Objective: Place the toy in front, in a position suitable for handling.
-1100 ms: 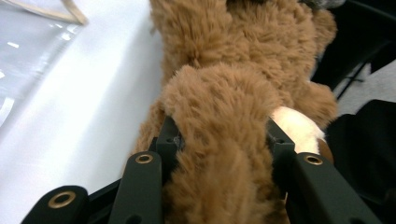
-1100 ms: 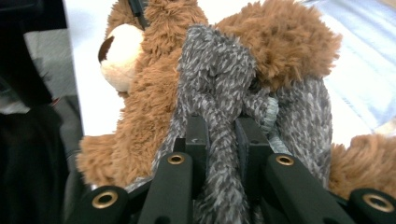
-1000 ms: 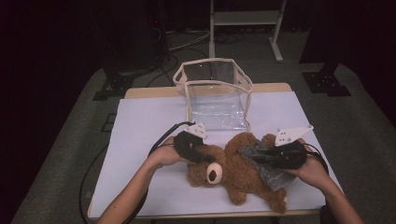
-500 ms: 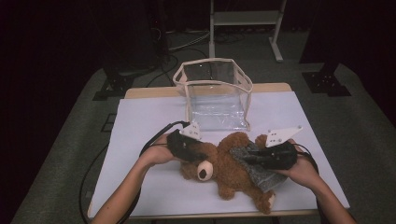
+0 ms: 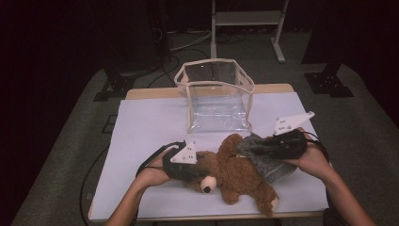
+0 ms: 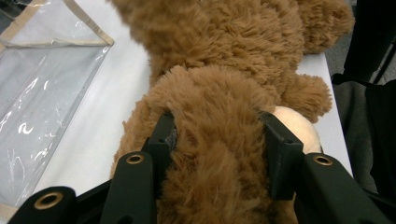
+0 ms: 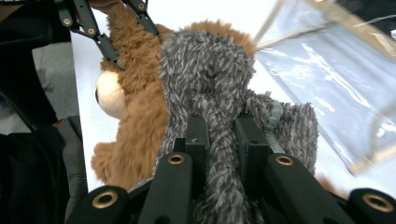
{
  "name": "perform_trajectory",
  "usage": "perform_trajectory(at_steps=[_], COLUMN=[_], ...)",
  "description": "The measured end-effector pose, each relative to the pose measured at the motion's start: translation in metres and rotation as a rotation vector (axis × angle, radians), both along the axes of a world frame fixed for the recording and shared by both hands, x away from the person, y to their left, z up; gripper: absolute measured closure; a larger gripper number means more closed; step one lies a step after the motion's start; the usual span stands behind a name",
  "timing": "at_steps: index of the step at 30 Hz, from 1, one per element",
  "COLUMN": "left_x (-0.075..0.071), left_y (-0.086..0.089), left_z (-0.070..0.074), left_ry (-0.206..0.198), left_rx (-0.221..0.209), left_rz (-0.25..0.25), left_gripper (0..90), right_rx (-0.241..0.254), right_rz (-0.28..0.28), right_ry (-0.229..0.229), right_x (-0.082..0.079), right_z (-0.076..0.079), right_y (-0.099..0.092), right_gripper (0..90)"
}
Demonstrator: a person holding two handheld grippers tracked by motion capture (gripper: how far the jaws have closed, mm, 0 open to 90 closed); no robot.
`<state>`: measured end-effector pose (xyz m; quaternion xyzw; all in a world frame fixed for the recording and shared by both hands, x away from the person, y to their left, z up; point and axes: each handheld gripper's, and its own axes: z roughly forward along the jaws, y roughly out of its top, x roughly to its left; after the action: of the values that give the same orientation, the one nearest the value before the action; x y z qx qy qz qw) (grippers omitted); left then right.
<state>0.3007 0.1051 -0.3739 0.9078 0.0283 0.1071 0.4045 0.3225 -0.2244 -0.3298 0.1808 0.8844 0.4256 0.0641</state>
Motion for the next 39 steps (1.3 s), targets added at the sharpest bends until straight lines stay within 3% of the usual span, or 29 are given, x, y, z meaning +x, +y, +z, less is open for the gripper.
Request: perform_trajectory(at_steps=[4,8,11,15,17,22,26,29,36,39], left_x=[-0.005,-0.005,-0.002,-0.002,-0.003,-0.004,-0.005,-0.004,-0.005,-0.005], left_y=[0.0,0.002,0.003,-0.003,-0.006,-0.005,-0.004,-0.002,-0.003,-0.004], left_z=[0.0,0.004,0.012,0.011,0.008,0.004,0.004,0.004,0.004,0.005], left_ry=[-0.011,0.013,0.059,0.073,0.077,0.083,0.083,0.084,0.087,0.085], left_rx=[0.015,0.005,-0.025,-0.001,0.006,0.001,0.004,0.002,-0.005,0.001], left_rz=[-0.014,-0.012,-0.009,-0.035,-0.042,-0.045,-0.046,-0.047,-0.047,-0.047], left_gripper=[52.8,45.4,37.6,46.7,50.4,51.5,51.4,51.4,51.3,51.2], right_rx=[-0.093,-0.148,-0.141,-0.117,-0.117,-0.096,-0.133,-0.121,-0.106,-0.102], right_rz=[0.09,0.128,0.127,0.123,0.122,0.128,0.144,0.123,0.004,-0.035], right_ry=[0.019,0.009,0.023,0.033,0.014,-0.025,-0.026,-0.019,0.044,0.059], right_x=[0.005,-0.004,-0.013,-0.018,-0.017,-0.012,-0.01,-0.01,-0.017,-0.019], right_z=[-0.012,-0.017,-0.021,-0.023,-0.02,-0.006,-0.008,-0.011,-0.022,-0.027], right_y=[0.033,0.042,0.036,0.027,0.028,0.041,0.05,0.036,-0.028,-0.045], right_gripper=[77.1,77.4,77.7,77.7,77.6,77.4,77.3,77.3,77.1,77.1])
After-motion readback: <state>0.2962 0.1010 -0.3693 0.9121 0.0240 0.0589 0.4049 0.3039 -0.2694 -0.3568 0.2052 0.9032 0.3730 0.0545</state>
